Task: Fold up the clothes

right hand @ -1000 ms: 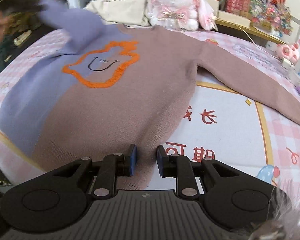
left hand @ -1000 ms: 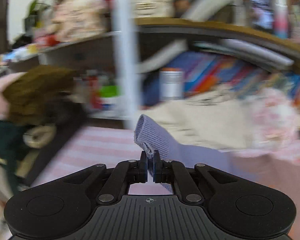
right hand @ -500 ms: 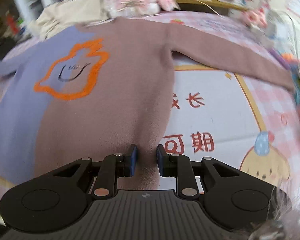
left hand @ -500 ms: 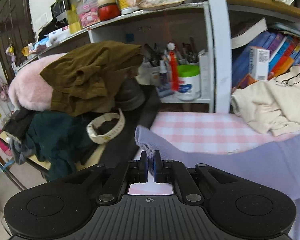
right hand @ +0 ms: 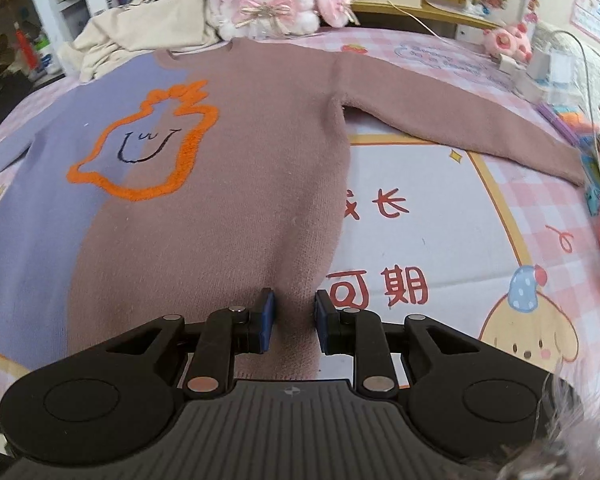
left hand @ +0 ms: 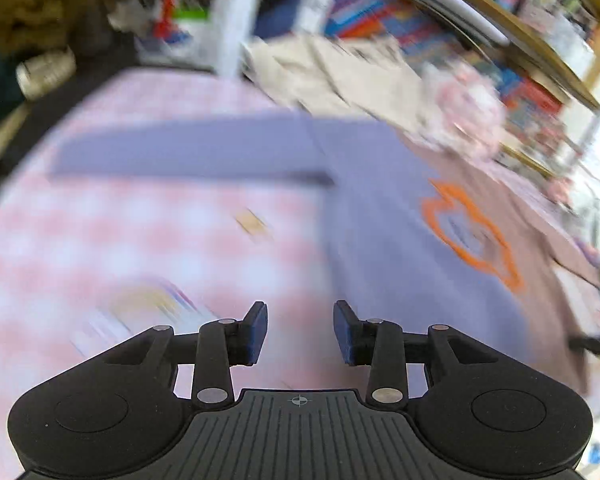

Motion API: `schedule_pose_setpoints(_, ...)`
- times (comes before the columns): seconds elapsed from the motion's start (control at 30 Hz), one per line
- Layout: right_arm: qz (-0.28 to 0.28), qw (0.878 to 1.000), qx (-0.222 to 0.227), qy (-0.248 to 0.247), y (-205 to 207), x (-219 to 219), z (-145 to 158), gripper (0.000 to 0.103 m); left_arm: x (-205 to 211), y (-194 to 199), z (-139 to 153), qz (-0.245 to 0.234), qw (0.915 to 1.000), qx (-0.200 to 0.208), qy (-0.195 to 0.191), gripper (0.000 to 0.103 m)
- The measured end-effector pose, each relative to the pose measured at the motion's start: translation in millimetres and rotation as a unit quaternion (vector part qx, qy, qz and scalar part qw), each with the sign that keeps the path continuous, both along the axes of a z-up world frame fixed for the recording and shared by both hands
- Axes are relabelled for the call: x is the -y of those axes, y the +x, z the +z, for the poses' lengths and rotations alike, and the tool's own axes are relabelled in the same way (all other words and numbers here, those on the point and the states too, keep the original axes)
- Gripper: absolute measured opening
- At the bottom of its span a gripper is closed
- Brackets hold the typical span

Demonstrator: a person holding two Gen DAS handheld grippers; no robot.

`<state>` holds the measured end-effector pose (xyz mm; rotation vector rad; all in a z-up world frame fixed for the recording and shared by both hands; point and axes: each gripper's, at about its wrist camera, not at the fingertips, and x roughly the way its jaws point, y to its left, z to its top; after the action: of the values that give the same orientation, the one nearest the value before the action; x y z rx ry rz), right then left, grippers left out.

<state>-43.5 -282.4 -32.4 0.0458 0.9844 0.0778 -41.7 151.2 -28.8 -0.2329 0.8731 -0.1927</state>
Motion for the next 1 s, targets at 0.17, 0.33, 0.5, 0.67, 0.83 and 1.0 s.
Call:
schedule_pose_setpoints(0.17,0.000,1.000,0.004,0.013,-10.4,7.5,0.1,0.025,47.6,-20.5,-9.8,-0.022,0.9987,-0.011,0.044,0.039)
schedule_pose_setpoints(0.33,0.006,1.000,0.003,0.017,-25.5,11.6,0.5,0.026,48.9,-23.3,-8.3,0.015,0.9981,-0.008,0.058,0.039)
schedule_pose_setpoints(0.5,0.019,1.000,0.003,0.016,-32.3,8.8,0.6,0.026,46.9,-25.4,-5.7,0.051,0.9963,-0.002,0.069,0.040)
schedule_pose_setpoints(0.67,0.028,0.999,0.007,0.021,-36.9,10.4,0.4,0.027,45.1,-28.1,-2.1,0.084,0.9933,0.006,0.079,0.043)
schedule_pose_setpoints(0.83,0.031,0.999,0.015,0.021,-40.3,10.6,-0.2,0.027,47.3,-28.1,-4.4,0.087,0.9927,0.006,0.084,0.052)
schedule_pose_setpoints(1.0,0.028,0.999,0.018,0.017,-40.8,9.4,-0.8,0.026,48.1,-19.8,-15.0,0.095,0.9928,-0.007,0.073,0.046)
